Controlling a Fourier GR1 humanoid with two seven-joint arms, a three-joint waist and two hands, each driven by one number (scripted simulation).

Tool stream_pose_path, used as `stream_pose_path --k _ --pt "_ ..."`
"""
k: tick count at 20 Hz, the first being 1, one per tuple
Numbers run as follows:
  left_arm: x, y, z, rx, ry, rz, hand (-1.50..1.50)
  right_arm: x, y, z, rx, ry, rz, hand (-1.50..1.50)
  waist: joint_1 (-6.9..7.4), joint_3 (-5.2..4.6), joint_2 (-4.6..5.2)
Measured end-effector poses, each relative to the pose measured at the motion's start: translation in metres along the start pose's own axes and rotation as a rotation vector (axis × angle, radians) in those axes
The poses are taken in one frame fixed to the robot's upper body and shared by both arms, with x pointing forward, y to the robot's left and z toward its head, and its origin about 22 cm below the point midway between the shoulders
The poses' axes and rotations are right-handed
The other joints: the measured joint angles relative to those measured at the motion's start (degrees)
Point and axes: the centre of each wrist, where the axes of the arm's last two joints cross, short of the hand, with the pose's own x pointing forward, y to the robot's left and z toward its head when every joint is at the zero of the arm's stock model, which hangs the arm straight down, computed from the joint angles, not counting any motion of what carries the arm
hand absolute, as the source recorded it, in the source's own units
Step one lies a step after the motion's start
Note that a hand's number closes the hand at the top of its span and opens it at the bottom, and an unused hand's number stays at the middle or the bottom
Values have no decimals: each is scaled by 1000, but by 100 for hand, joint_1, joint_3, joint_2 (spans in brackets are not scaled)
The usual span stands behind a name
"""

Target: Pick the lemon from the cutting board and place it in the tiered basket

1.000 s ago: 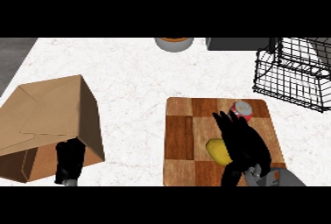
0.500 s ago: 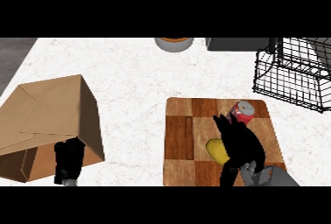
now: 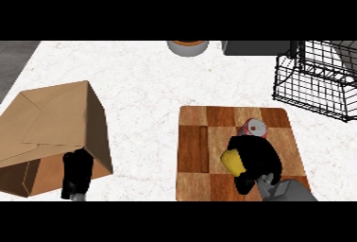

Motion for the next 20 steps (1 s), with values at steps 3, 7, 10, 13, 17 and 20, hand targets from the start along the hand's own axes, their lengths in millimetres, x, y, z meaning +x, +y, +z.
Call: stream_pose_path --k 3,7,10,13,17,20 --pt "-1 4 -1 -4 -3 0 0 5 3 -5 -45 -29 55 150 1 -5 -6" --pt "-2 9 3 14 2 4 0 -71 -13 -8 -91 -24 64 150 -73 3 -13" --pt "-4 11 6 33 7 11 0 -144 -36 -9 -104 48 66 150 -202 38 28" --pt "-5 13 8 38 -1 13 0 -212 -59 -1 -150 82 36 150 -228 58 51" --pt "-3 10 7 30 -7 12 0 -287 -92 18 -239 88 -70 150 -175 58 62" --pt "-6 12 7 28 -11 10 0 -321 -117 36 -332 61 -210 150 -168 51 50"
